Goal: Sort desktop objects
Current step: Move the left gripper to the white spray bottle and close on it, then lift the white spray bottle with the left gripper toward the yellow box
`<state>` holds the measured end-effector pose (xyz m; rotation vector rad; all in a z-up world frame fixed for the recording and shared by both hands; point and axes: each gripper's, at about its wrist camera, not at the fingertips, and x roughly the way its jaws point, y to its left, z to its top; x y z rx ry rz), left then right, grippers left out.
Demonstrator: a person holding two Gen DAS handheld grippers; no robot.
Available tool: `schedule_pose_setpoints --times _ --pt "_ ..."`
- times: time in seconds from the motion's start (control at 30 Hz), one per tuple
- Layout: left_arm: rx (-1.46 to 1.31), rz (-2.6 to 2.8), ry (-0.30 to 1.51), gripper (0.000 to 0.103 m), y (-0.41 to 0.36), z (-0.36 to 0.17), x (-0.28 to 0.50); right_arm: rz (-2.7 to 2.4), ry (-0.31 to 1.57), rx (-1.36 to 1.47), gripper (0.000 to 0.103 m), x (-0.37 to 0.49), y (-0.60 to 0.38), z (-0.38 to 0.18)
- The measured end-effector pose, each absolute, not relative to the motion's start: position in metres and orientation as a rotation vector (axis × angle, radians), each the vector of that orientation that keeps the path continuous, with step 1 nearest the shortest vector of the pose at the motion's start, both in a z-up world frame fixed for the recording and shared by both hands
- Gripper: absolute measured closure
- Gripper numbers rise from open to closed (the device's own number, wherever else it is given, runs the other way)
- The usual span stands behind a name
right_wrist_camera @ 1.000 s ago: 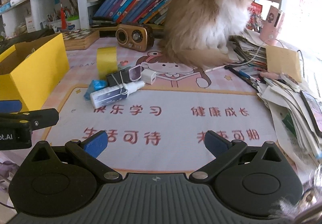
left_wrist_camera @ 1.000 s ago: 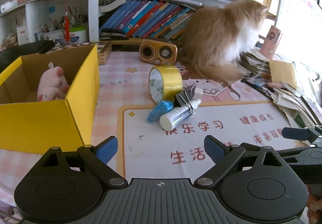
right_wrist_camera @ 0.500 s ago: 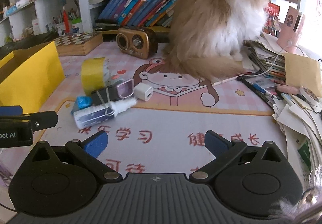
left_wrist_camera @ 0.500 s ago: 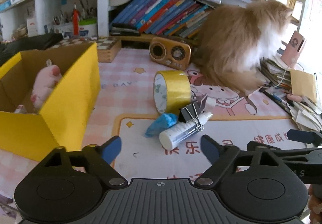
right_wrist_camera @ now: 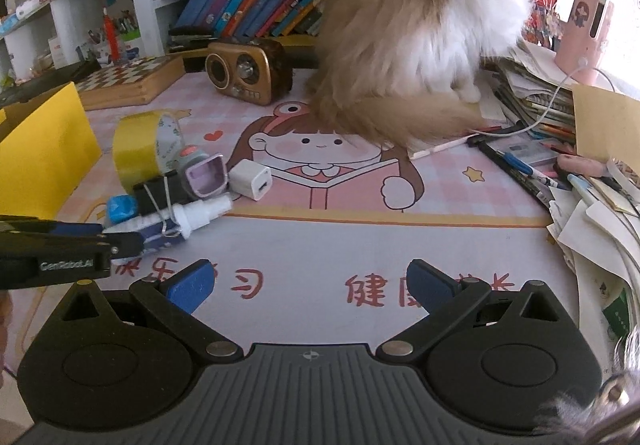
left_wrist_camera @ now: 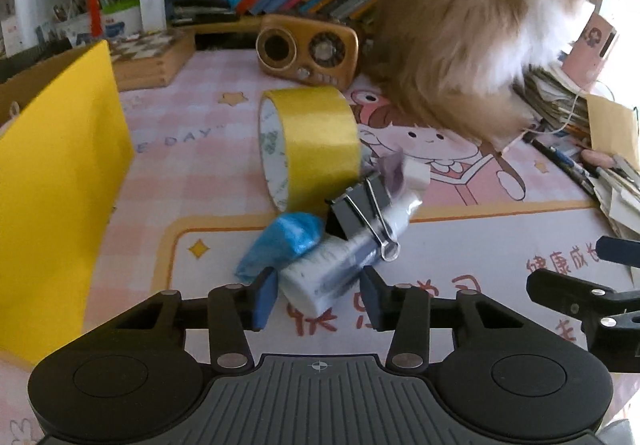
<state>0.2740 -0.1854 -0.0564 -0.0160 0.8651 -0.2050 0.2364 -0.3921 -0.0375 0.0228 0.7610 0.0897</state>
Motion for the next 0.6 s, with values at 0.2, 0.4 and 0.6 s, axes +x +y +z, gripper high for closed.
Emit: schedule_pose_setpoints --times 0.2,0.4,0.6 --pt "0.026 -0.324 0.882 0.065 -0.206 -0.054 0.267 0.073 0.766 0.039 0.000 0.243 -0.399 -0.040" --pt "0.081 -0.328 0.880 0.060 -0.221 -0.064 0.286 0.079 0.771 0.041 0.000 0.249 -0.401 -0.042" --pt "0.157 -0.357 0.857 0.071 -0.238 -0.072 0.293 0.058 0.781 0.045 0.000 0.251 -0.408 -0.044"
